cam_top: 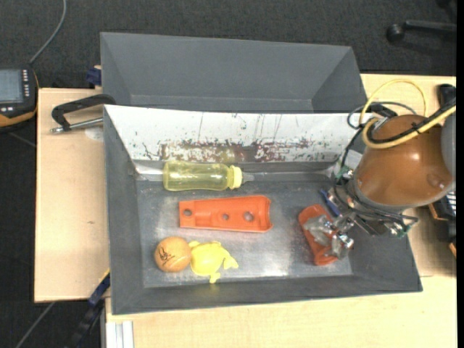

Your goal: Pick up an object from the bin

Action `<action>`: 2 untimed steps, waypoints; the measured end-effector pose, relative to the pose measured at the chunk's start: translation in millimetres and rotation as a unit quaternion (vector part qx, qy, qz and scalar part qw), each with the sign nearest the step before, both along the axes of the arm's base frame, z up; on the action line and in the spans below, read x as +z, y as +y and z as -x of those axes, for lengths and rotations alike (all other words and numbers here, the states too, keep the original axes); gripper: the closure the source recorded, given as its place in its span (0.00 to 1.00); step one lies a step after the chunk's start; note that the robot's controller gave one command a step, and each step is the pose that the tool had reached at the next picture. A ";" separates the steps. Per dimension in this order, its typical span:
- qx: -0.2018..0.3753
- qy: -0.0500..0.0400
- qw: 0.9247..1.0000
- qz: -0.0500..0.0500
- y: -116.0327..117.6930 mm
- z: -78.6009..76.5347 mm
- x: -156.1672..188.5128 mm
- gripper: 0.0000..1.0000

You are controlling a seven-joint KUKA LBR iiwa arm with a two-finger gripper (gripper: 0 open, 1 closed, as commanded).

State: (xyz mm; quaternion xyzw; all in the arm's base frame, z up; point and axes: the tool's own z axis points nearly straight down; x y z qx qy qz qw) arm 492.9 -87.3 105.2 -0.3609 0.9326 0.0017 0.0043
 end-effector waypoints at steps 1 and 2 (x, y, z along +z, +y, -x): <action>-0.001 -0.003 1.000 0.001 -1.1 -1.2 13.1 1.00; -0.002 -0.004 1.000 0.000 -0.2 -2.0 21.1 1.00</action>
Offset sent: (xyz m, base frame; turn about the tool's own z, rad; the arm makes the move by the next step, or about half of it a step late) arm 0.0000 0.0000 0.0204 0.0000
